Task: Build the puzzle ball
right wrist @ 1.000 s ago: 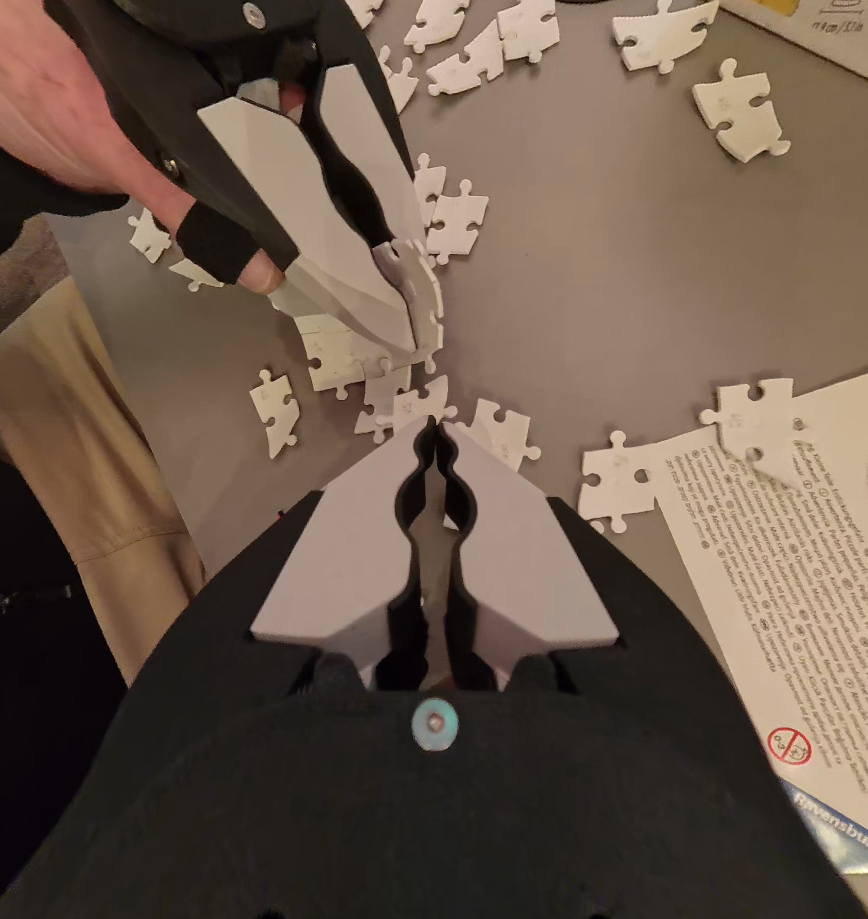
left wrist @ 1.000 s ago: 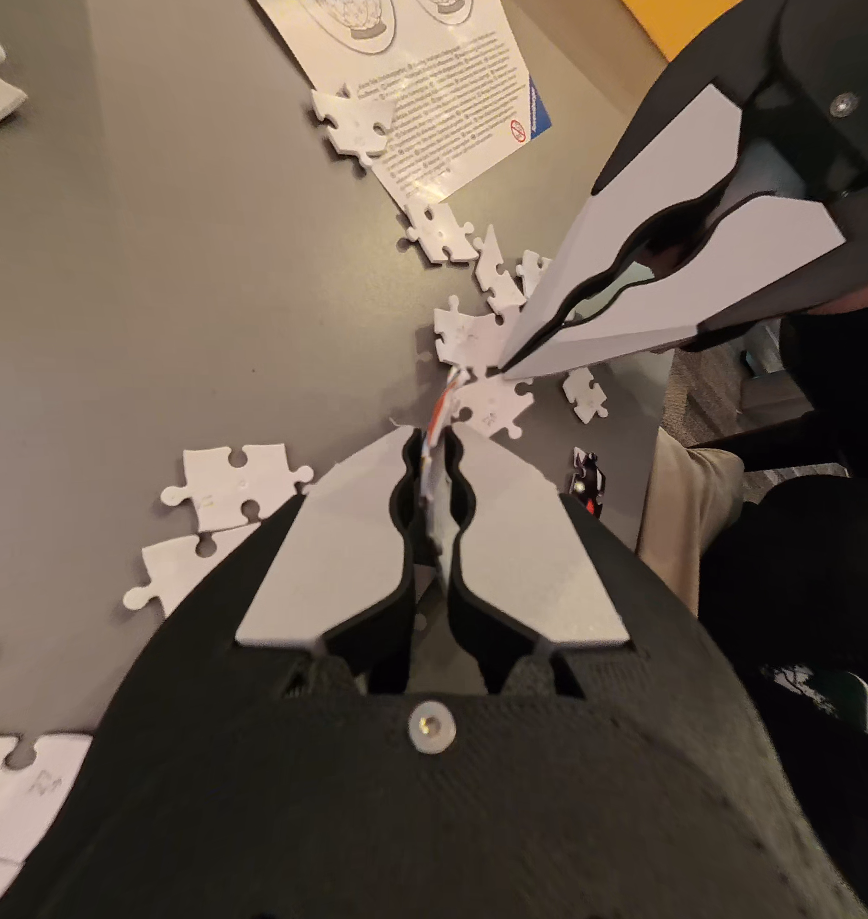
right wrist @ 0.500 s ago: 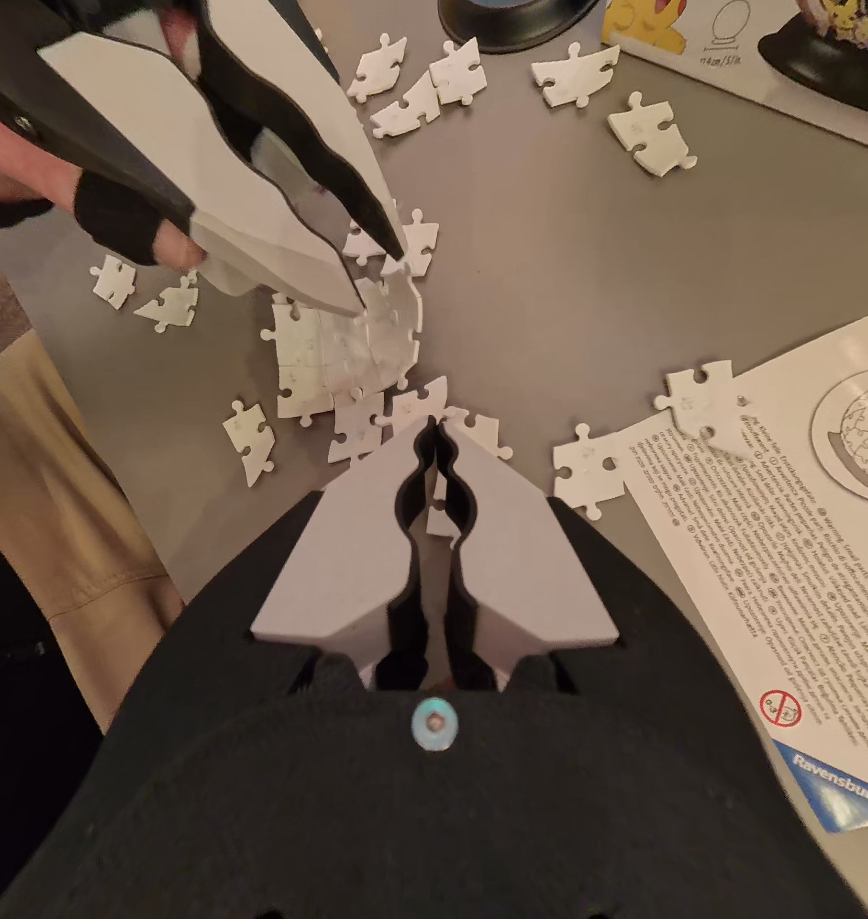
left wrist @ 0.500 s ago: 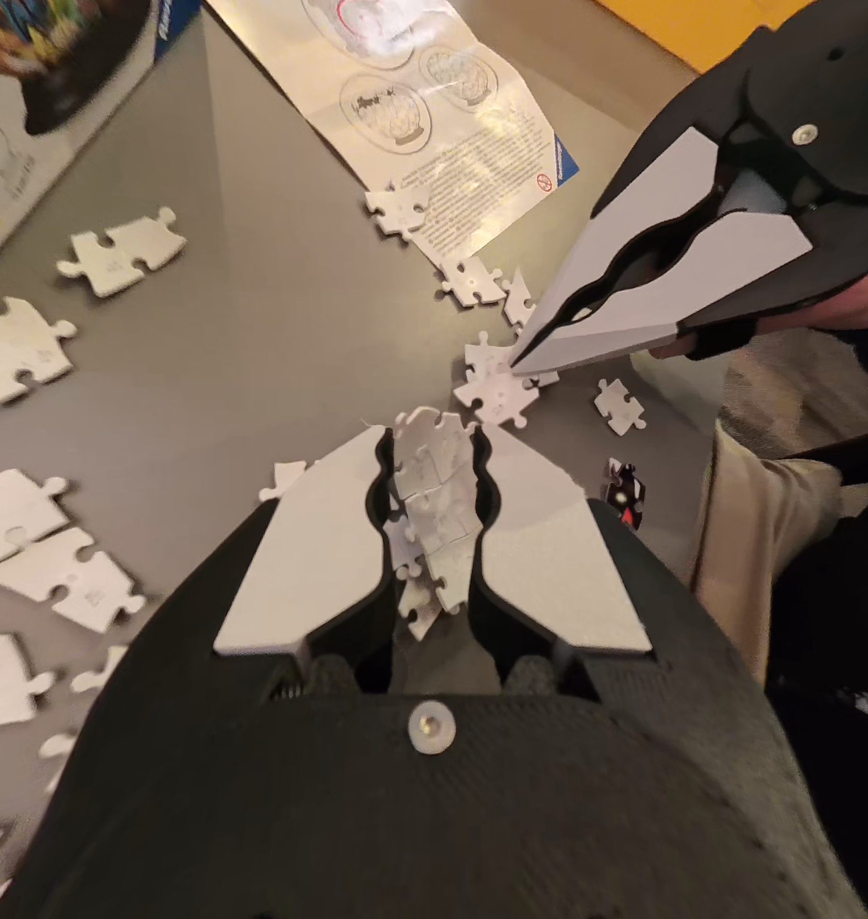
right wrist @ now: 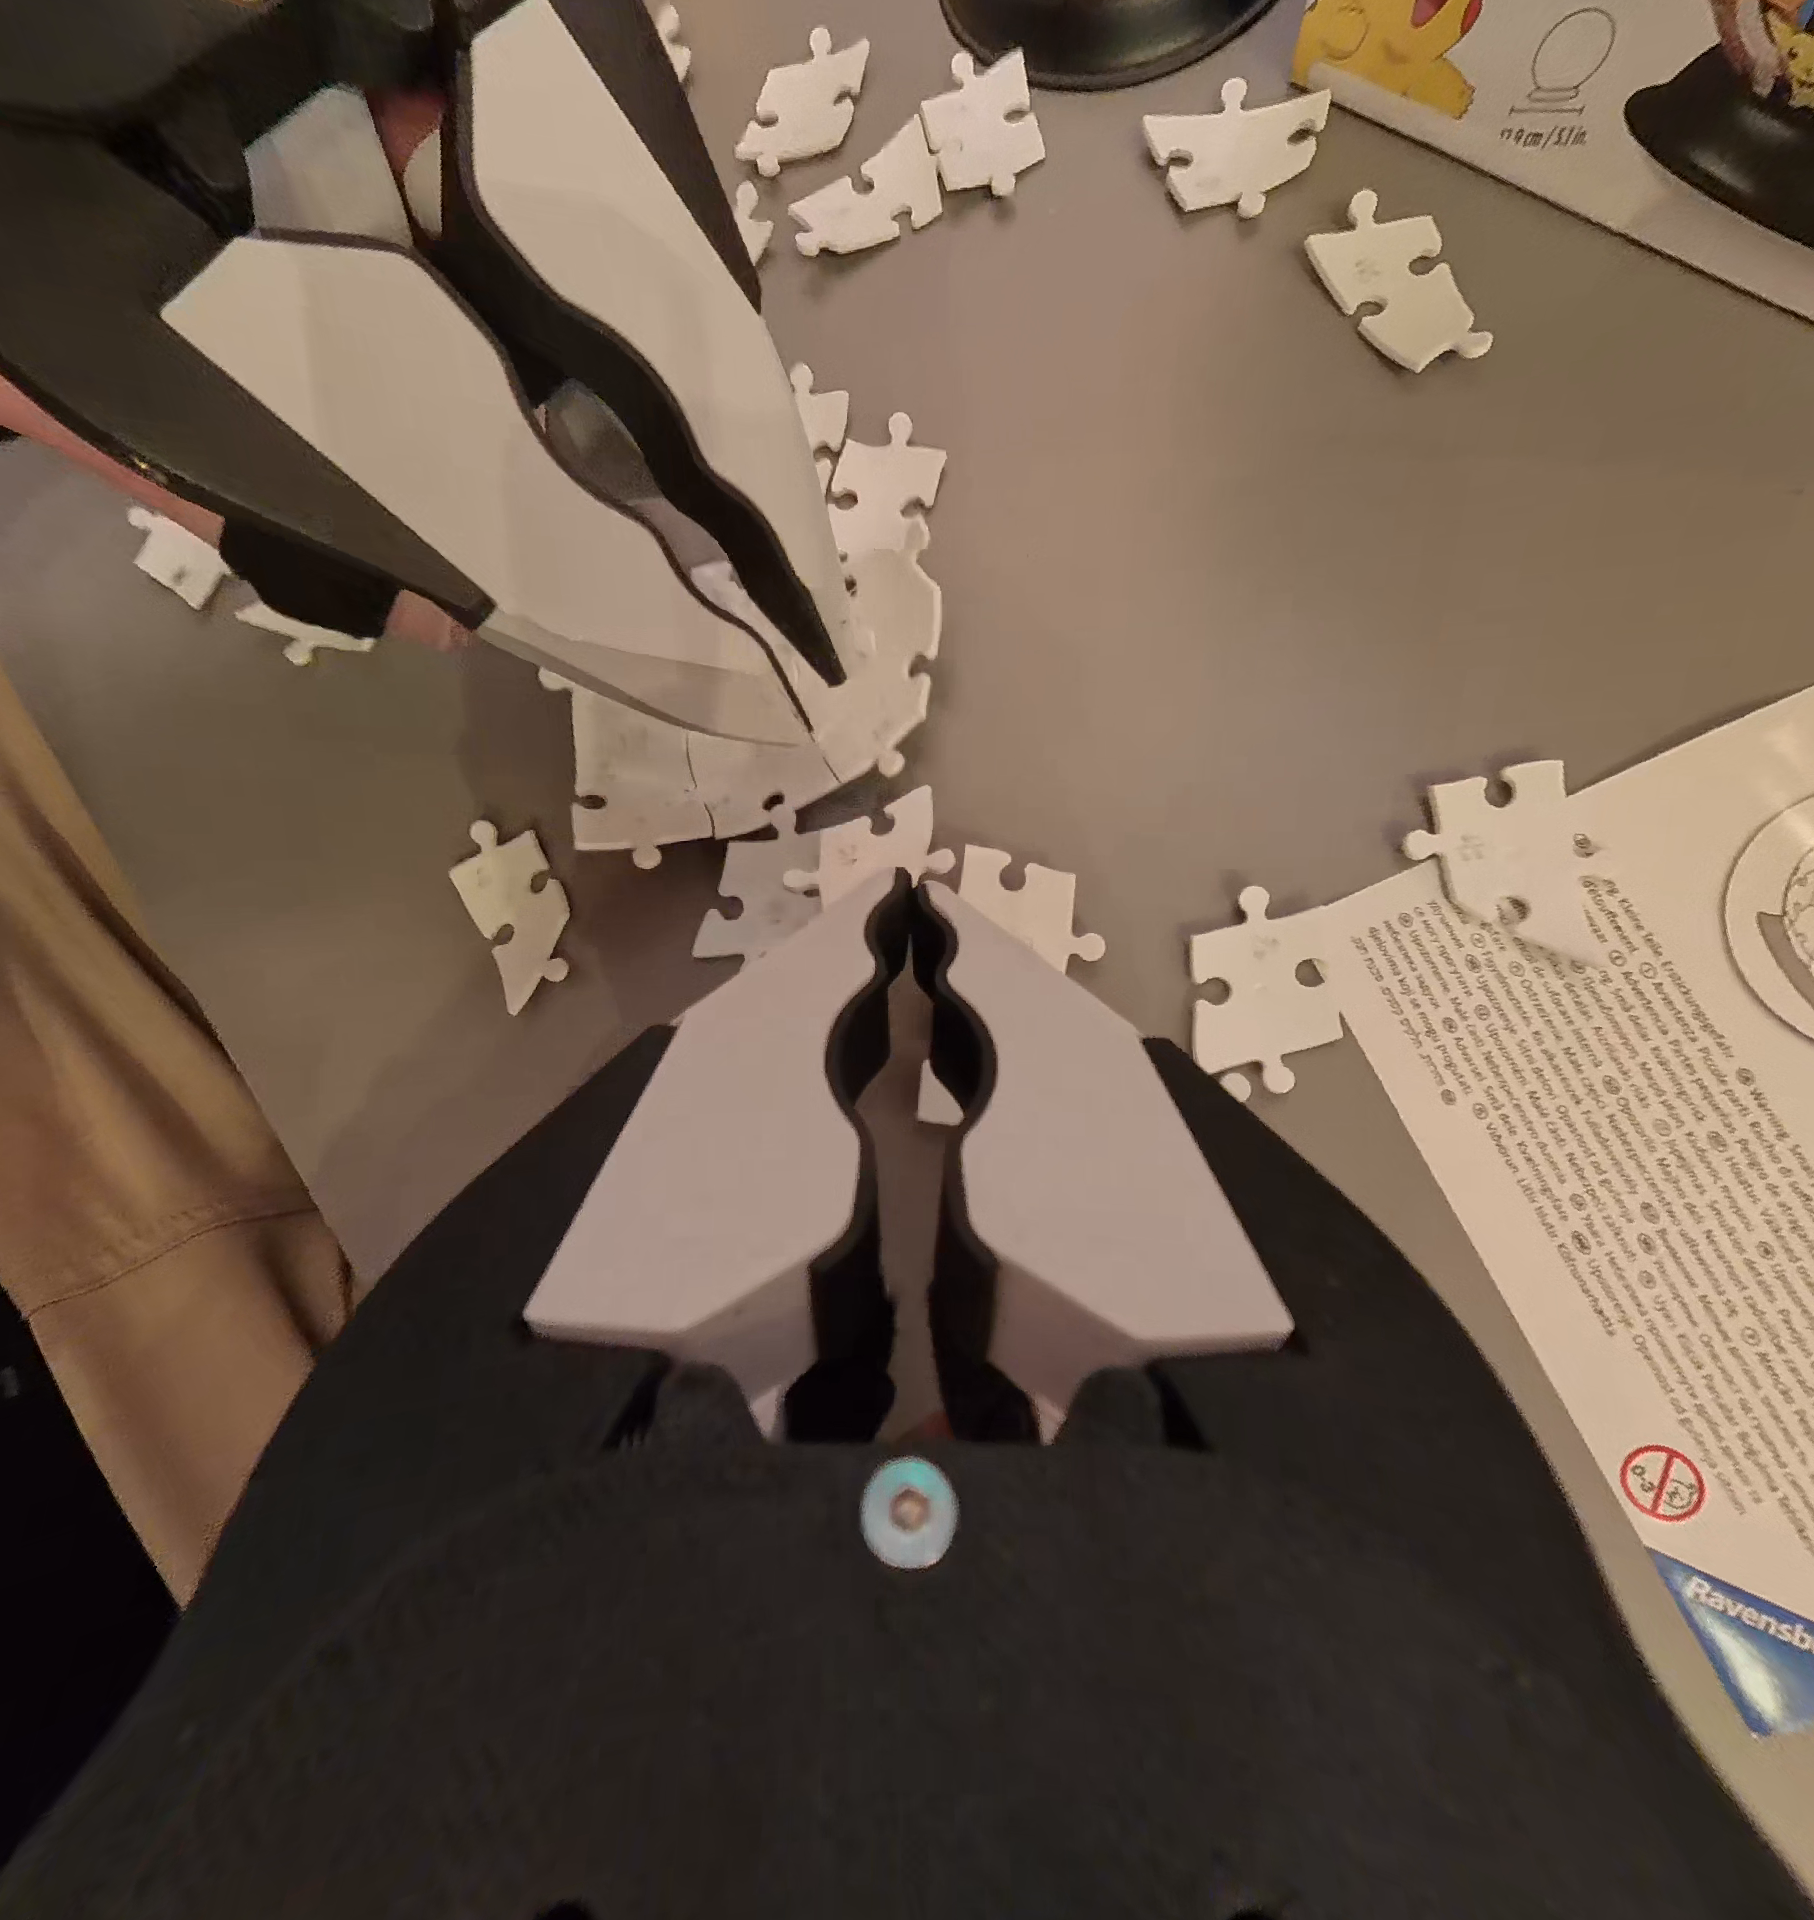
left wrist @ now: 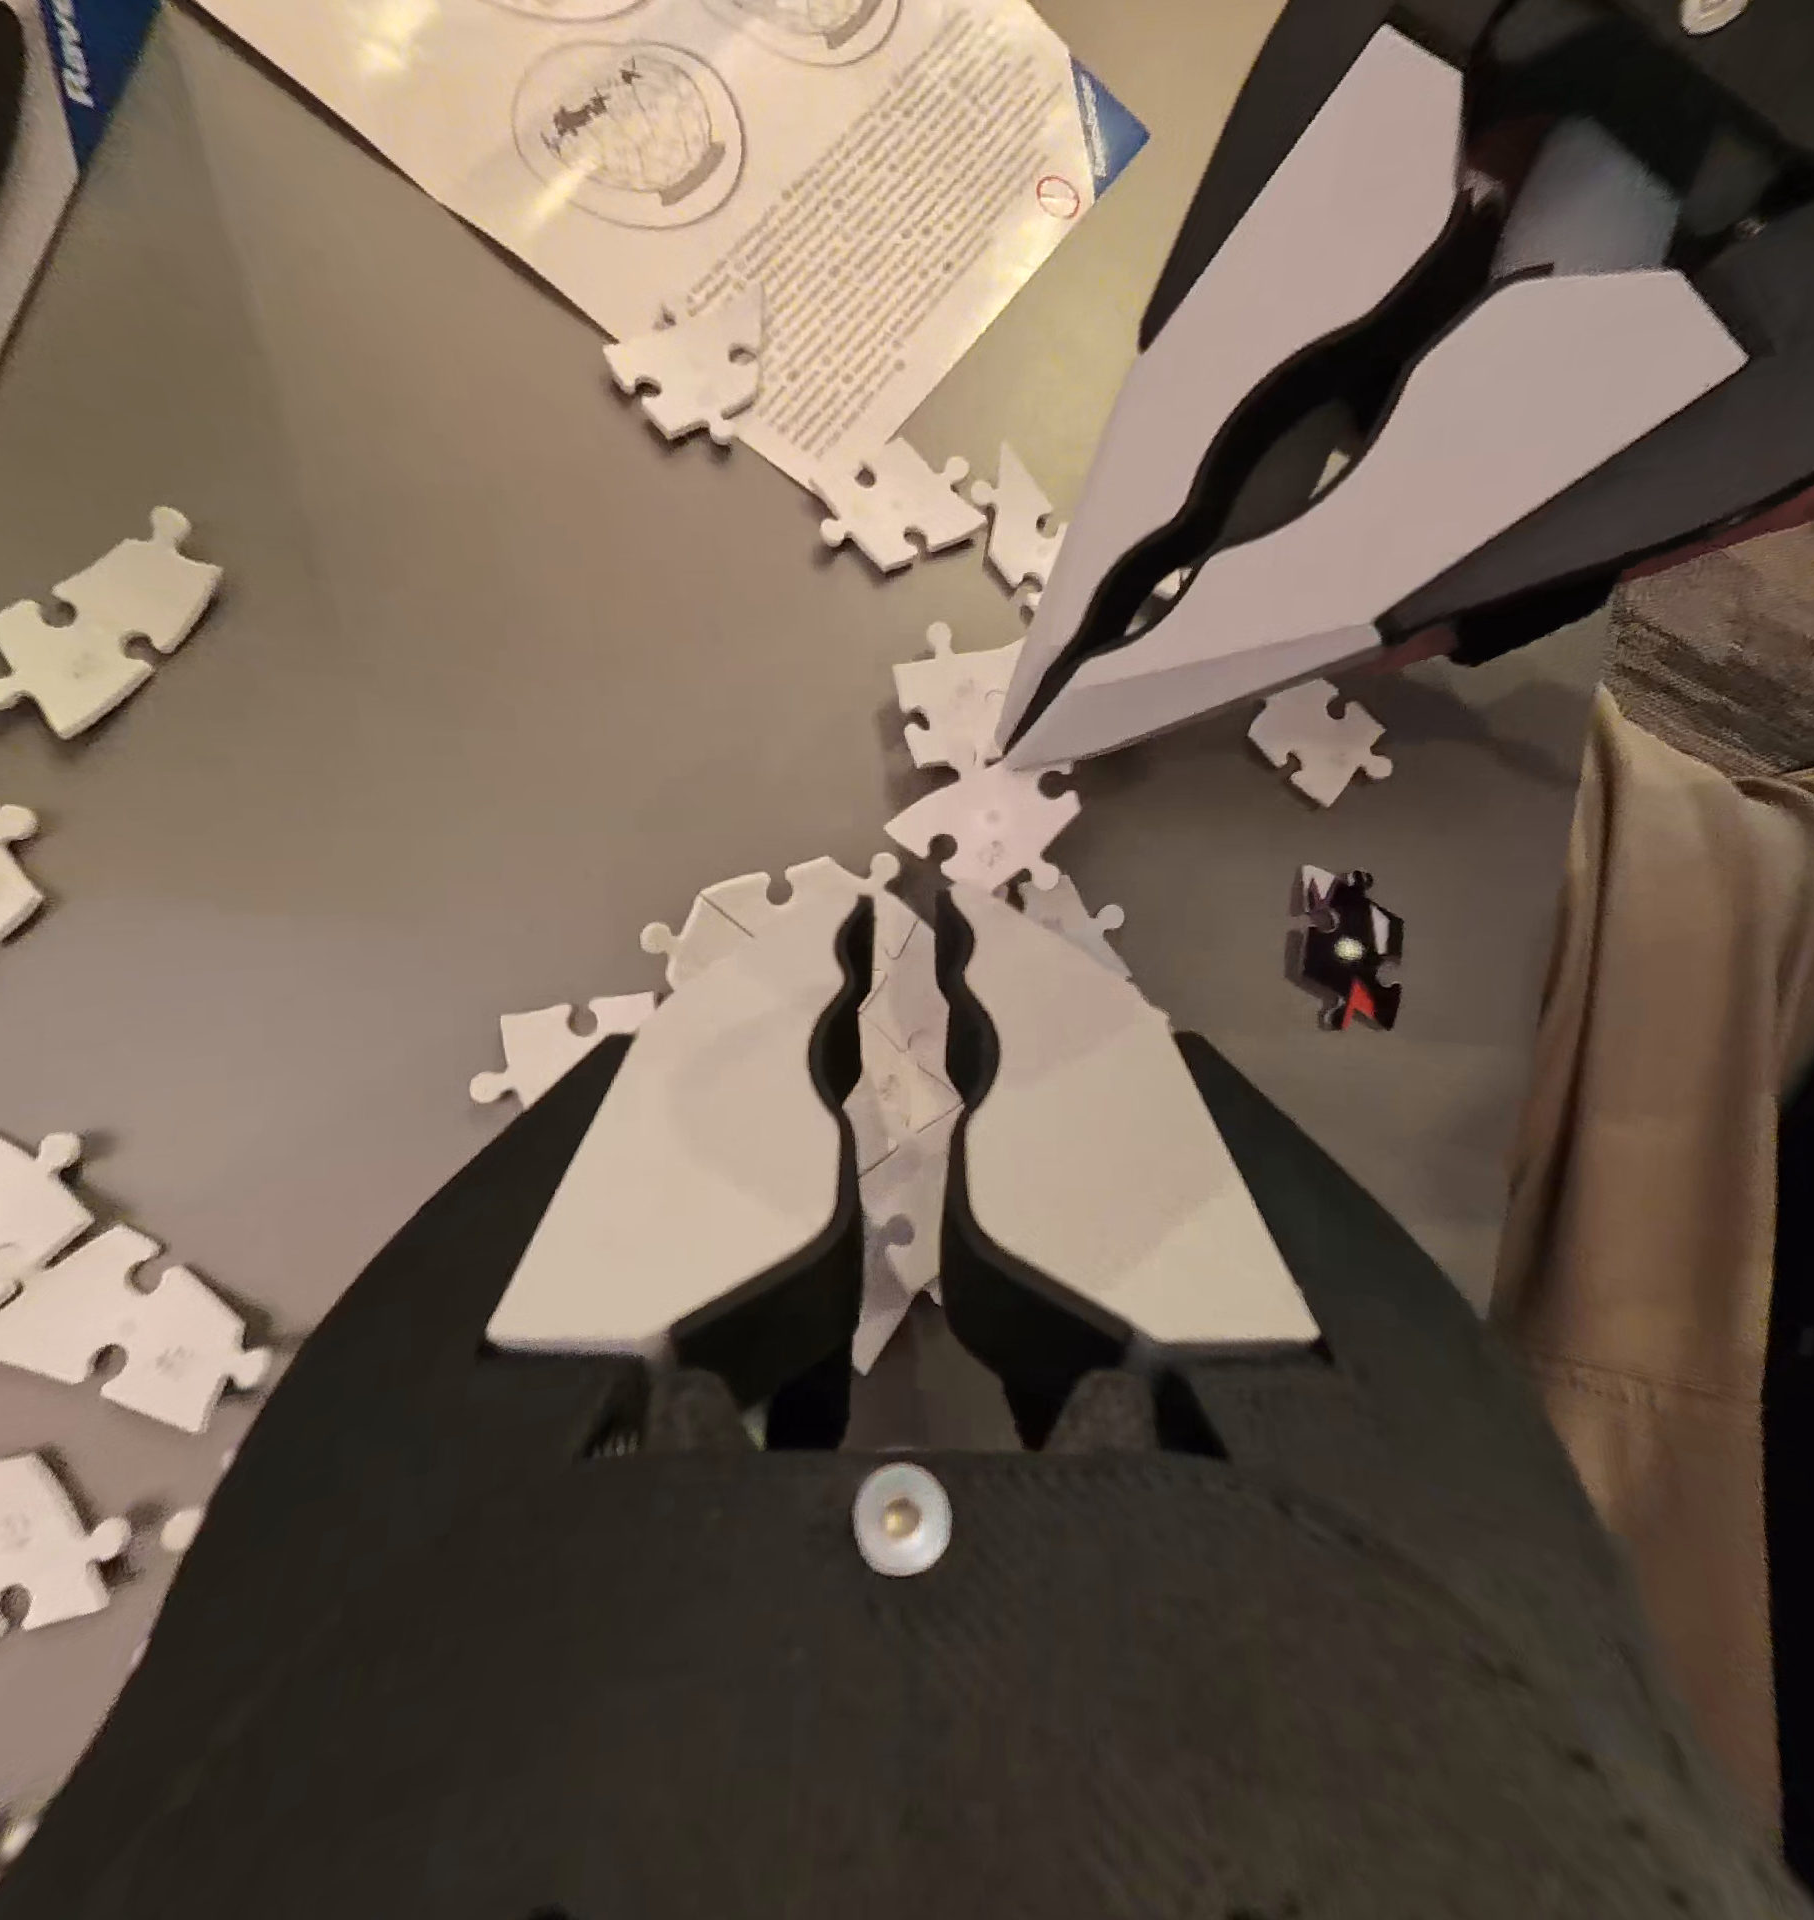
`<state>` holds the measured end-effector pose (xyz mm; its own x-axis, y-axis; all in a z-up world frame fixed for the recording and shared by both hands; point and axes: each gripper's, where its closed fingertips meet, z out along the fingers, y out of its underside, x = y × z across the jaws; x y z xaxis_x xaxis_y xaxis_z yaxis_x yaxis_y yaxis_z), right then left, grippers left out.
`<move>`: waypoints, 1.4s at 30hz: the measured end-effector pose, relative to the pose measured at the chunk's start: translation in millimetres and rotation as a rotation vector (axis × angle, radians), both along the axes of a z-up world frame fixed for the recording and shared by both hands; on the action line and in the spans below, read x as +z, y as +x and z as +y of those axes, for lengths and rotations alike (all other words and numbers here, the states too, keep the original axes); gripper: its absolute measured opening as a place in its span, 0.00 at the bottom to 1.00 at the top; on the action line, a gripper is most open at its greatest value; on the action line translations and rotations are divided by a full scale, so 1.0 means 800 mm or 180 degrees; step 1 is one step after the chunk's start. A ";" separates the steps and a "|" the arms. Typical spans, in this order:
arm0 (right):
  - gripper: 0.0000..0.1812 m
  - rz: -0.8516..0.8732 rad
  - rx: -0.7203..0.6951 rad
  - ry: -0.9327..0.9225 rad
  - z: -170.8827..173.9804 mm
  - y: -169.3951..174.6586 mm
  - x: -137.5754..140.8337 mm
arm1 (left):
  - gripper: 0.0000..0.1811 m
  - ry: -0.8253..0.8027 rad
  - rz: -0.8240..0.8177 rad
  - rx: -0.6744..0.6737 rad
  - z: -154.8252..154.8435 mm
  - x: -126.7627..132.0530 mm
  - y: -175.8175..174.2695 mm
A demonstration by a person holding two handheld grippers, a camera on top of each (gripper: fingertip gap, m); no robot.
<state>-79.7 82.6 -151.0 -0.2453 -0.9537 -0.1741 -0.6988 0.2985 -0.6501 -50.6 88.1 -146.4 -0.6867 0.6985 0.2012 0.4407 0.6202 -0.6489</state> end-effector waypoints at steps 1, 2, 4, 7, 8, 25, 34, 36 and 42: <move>0.00 0.0037 0.0008 -0.0032 0.000 -0.001 -0.002 | 0.06 0.0016 -0.0021 -0.0021 0.000 -0.003 -0.001; 0.00 0.0047 0.0008 -0.0064 -0.001 -0.001 -0.002 | 0.05 0.0030 -0.0034 -0.0040 0.001 -0.006 -0.002; 0.00 0.0059 0.0007 -0.0080 0.000 0.000 -0.002 | 0.05 0.0051 -0.0064 -0.0071 0.002 -0.011 -0.003; 0.00 0.0122 0.0023 -0.0186 0.000 -0.002 -0.004 | 0.05 0.0067 -0.0067 -0.0096 0.002 -0.015 -0.004; 0.00 0.0144 0.0014 -0.0214 -0.001 -0.003 -0.005 | 0.05 0.0072 -0.0080 -0.0113 0.003 -0.017 -0.004; 0.00 0.0196 0.0059 -0.0330 0.007 -0.001 -0.009 | 0.04 0.0017 -0.0199 -0.0295 0.010 -0.018 -0.008; 0.12 0.0245 0.0076 -0.0103 0.010 -0.001 -0.021 | 0.04 0.0047 -0.0210 -0.0294 0.011 -0.021 -0.006; 0.08 0.0271 0.0096 -0.0136 0.010 0.000 -0.023 | 0.04 0.0054 -0.0223 -0.0301 0.012 -0.022 -0.006; 0.08 0.0296 0.0131 -0.0118 0.009 0.000 -0.023 | 0.04 0.0047 -0.0230 -0.0285 0.012 -0.022 -0.003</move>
